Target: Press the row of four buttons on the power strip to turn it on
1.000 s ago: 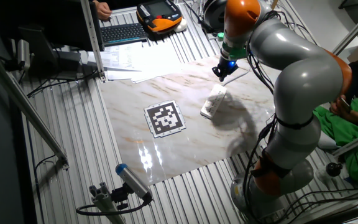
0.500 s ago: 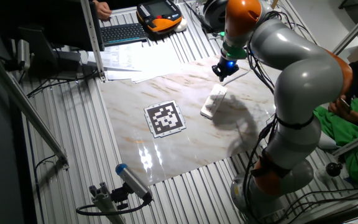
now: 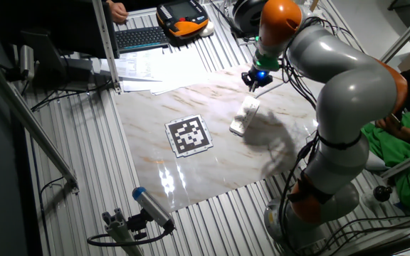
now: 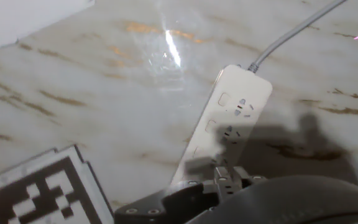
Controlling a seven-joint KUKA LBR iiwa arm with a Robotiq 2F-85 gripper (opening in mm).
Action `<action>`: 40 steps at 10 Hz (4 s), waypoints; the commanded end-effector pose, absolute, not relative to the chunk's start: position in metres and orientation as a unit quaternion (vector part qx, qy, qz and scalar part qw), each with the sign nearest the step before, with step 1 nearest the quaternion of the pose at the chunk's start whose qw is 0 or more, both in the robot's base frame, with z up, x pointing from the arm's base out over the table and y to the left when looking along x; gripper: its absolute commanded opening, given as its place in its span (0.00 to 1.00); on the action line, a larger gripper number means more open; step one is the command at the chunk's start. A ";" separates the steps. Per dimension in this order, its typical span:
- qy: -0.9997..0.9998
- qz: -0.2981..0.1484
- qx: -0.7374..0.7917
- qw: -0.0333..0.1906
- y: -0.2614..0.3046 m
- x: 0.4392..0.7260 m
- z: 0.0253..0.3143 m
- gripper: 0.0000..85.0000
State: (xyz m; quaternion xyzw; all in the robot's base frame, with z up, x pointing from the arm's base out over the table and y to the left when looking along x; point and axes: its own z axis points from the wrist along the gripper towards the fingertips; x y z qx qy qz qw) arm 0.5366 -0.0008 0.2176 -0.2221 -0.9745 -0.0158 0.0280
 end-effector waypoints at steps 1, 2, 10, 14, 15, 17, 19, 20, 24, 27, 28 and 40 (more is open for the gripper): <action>-0.930 -0.015 -0.366 0.018 -0.001 0.544 0.210 0.40; -0.926 -0.018 -0.376 0.015 -0.004 0.551 0.201 0.60; -0.917 -0.039 -0.397 -0.004 -0.011 0.566 0.137 0.80; -0.914 -0.042 -0.403 0.029 -0.009 0.564 0.134 0.80; -0.915 -0.044 -0.399 0.045 -0.009 0.564 0.134 0.80; -0.927 -0.075 -0.363 0.059 -0.009 0.564 0.134 0.80; -0.926 -0.077 -0.365 0.061 -0.009 0.564 0.134 0.80; -0.926 -0.074 -0.367 0.052 -0.009 0.564 0.134 0.80; -0.922 -0.082 -0.375 0.042 -0.009 0.579 0.101 0.80; -0.922 -0.079 -0.377 0.033 -0.003 0.583 0.081 0.80; -0.923 -0.080 -0.376 0.029 -0.003 0.585 0.075 0.80; -0.923 -0.079 -0.376 0.020 -0.013 0.583 0.052 0.80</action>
